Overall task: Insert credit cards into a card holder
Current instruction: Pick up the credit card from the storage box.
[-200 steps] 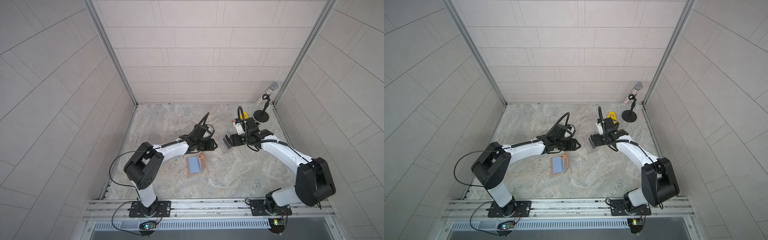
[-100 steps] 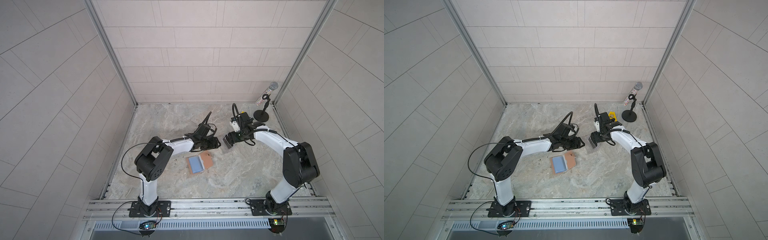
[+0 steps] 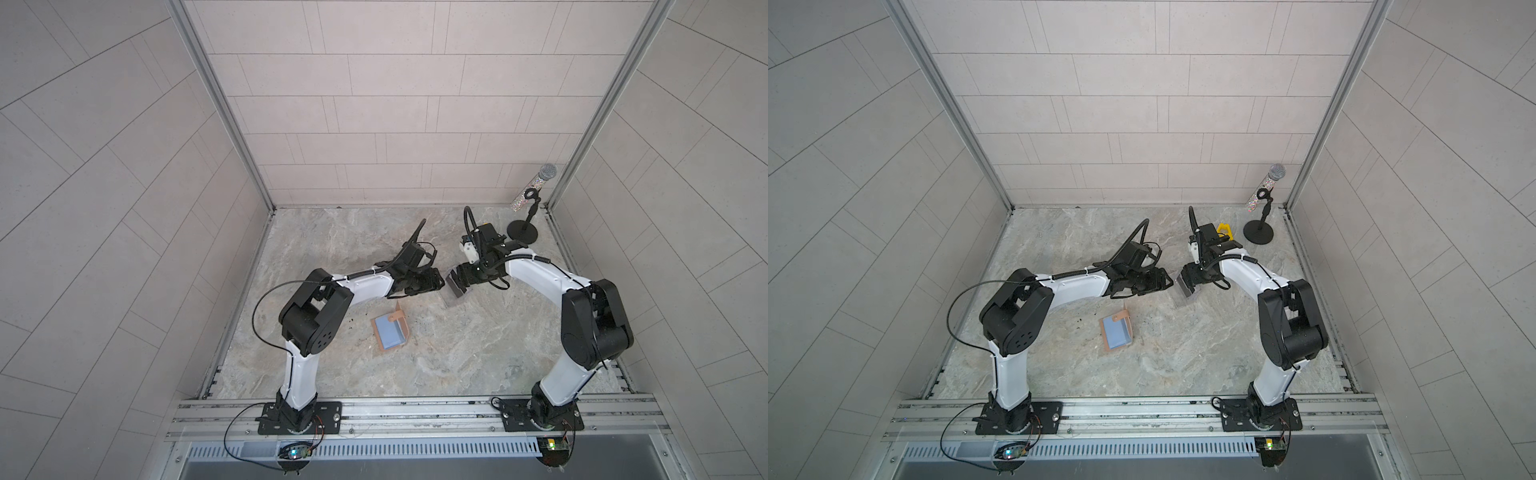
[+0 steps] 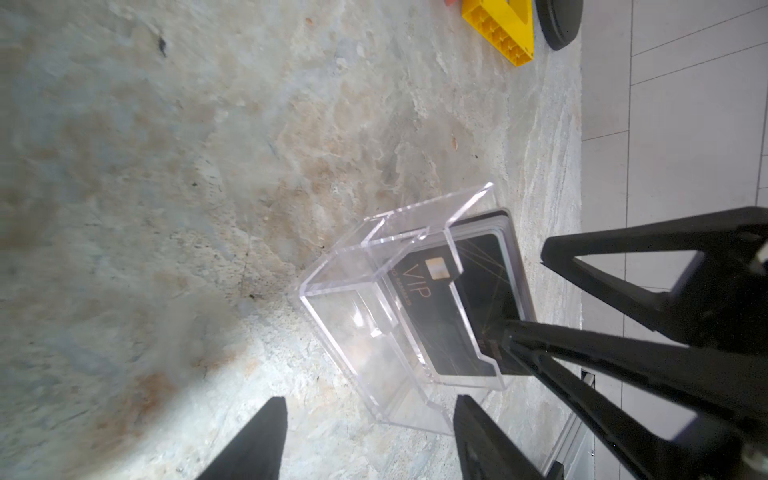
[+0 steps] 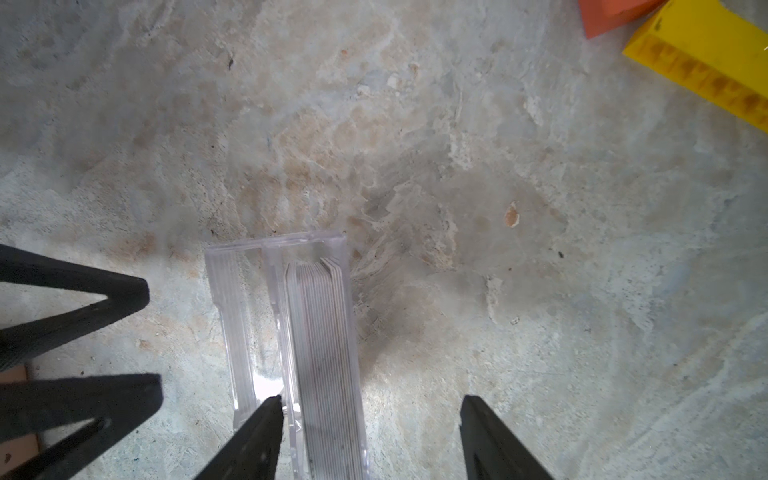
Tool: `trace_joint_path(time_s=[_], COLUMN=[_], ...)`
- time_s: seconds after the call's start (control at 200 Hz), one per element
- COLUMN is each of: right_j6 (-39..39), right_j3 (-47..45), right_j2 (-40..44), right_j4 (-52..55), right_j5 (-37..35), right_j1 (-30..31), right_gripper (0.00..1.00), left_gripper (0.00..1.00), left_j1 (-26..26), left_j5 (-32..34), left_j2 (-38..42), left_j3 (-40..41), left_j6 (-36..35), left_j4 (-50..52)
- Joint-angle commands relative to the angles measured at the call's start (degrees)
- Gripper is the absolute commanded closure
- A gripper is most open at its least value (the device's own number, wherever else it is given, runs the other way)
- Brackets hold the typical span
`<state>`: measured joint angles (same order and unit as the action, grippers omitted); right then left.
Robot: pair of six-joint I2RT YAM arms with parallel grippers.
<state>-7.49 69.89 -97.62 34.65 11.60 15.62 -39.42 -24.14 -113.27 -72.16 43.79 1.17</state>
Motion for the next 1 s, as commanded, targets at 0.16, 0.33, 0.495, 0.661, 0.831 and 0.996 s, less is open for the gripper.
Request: trace_joint_path(time_s=[0.16,0.33,0.495,0.661,0.831,0.996], right_j6=[1.1,1.2,1.3,1.7,1.9,1.8], right_j3=[1.3,1.6,2.0,2.3,2.7,3.0], right_j2=[-1.3,-1.9,-2.4,-3.1,-3.8,-4.5], right_j4=[1.4,1.4,1.6,1.9,2.1,2.2], right_j5=[0.5,0.5,0.2,0.5,0.7,0.4], right_j1=[-0.5,-0.7,-0.8,-0.8,-0.8,-0.8], right_gripper=[0.31,0.31,0.32,0.32,0.32,0.32], left_gripper=[0.30,0.30,0.30,0.30,0.30,0.31], left_j1=[-0.8,-1.1,-1.2,-1.2,-1.4,-1.4], left_j5=[2.3,3.3,4.4,4.6,4.7,5.0], left_j2=[-2.9,-4.0,-5.3,-6.2,-7.1,-7.6], left_j3=[-5.1,-7.1,-8.5,-9.4,-10.1,-10.5], left_j6=[0.5,0.4,0.5,0.5,0.3,0.2], left_j4=[4.7,6.8,8.8,9.5,10.2,10.5])
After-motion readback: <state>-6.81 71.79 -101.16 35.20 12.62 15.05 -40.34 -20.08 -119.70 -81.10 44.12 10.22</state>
